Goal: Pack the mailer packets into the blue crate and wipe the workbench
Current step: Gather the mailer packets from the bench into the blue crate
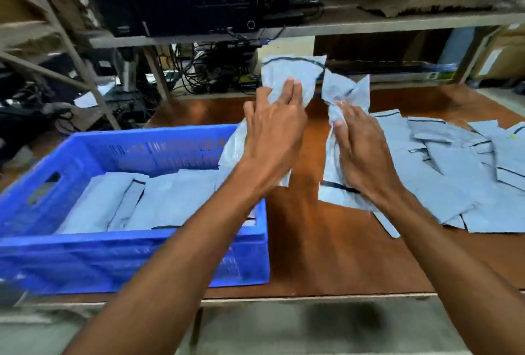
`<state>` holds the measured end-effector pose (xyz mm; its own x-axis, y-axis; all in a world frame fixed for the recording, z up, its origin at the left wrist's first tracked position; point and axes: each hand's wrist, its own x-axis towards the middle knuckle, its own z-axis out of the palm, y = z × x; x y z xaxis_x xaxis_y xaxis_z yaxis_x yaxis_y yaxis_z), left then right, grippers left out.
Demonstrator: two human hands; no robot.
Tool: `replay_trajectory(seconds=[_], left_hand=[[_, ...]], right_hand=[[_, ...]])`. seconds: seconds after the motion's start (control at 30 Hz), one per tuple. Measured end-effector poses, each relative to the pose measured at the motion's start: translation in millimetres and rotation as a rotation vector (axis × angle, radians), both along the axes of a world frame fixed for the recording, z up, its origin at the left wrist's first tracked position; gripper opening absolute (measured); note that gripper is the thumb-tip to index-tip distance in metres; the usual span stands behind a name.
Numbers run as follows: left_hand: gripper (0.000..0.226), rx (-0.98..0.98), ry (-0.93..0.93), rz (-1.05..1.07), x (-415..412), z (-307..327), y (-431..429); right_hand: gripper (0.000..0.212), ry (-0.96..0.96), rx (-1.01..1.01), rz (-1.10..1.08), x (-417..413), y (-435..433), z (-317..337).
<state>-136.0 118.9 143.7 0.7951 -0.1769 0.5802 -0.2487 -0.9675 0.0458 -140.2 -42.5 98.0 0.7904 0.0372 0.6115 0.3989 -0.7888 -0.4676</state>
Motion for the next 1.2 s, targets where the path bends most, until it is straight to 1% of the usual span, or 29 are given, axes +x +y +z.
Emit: replay_trajectory(seconds=[0.03, 0.1, 0.17, 0.23, 0.33, 0.43, 0.47, 0.5, 0.57, 0.6, 0.63, 0.7, 0.77, 0.8, 0.83, 0.9, 1.0, 1.03, 1.13, 1.17, 1.2], left_hand=[[0.045, -0.004, 0.013, 0.033, -1, 13, 26], [0.044, -0.018, 0.047, 0.105, 1, 15, 91], [0.040, -0.016, 0.097, 0.188, -1, 1, 149], [0.032, -0.037, 0.196, 0.259, -4, -22, 190], [0.022, -0.069, 0.367, 0.320, -2, -55, 213], [0.027, -0.060, 0.522, 0.312, 7, -81, 210], [0.030, -0.051, 0.573, 0.279, 14, -89, 207], [0.033, -0.041, 0.639, 0.233, 17, -93, 204], [0.047, -0.029, 0.850, 0.130, 24, -99, 203], [0.054, -0.028, 0.931, 0.103, 28, -100, 206], [0.062, -0.012, 0.981, 0.105, 30, -98, 212], [0.082, 0.096, 0.994, 0.095, 34, -96, 228], [0.111, 0.247, 1.013, 0.017, 40, -93, 241], [0.122, 0.289, 1.035, -0.024, 43, -94, 244], [0.130, 0.316, 1.062, -0.051, 45, -97, 244], [0.137, 0.381, 1.115, -0.057, 47, -108, 243], [0.139, 0.403, 1.222, 0.025, 48, -125, 246], [0.140, 0.395, 1.236, 0.041, 48, -126, 248], [0.136, 0.415, 1.202, 0.047, 48, -116, 251], [0.134, 0.414, 1.165, 0.045, 48, -111, 249], [0.129, 0.389, 1.103, 0.044, 50, -108, 246]], right_hand=[[0.049, -0.044, 0.005, 0.052, -1, 22, 17], [0.044, -0.081, -0.031, 0.167, -4, 76, 37], [0.038, -0.073, -0.116, 0.260, 1, 133, 35], [0.036, -0.017, -0.226, 0.304, 13, 182, 20], [0.028, 0.144, -0.433, 0.331, 26, 221, -5], [0.030, 0.217, -0.722, 0.235, 35, 230, -26], [0.034, 0.276, -0.816, 0.186, 39, 230, -33], [0.039, 0.416, -0.856, 0.147, 43, 228, -40], [0.052, 0.790, -0.861, 0.109, 49, 220, -54], [0.059, 0.921, -0.853, 0.105, 51, 217, -58], [0.069, 0.975, -0.845, 0.104, 53, 215, -59], [0.092, 0.955, -0.870, 0.137, 56, 214, -50], [0.124, 0.962, -0.948, 0.173, 59, 217, -32], [0.138, 0.977, -1.005, 0.178, 61, 220, -27], [0.146, 0.996, -1.066, 0.178, 61, 221, -23], [0.151, 1.046, -1.178, 0.169, 59, 226, -25], [0.139, 1.115, -1.293, 0.147, 55, 231, -43], [0.138, 1.137, -1.286, 0.155, 58, 232, -49], [0.146, 1.233, -1.225, 0.218, 67, 228, -51], [0.144, 1.211, -1.209, 0.250, 72, 225, -49], [0.139, 1.142, -1.198, 0.276, 74, 222, -44]])
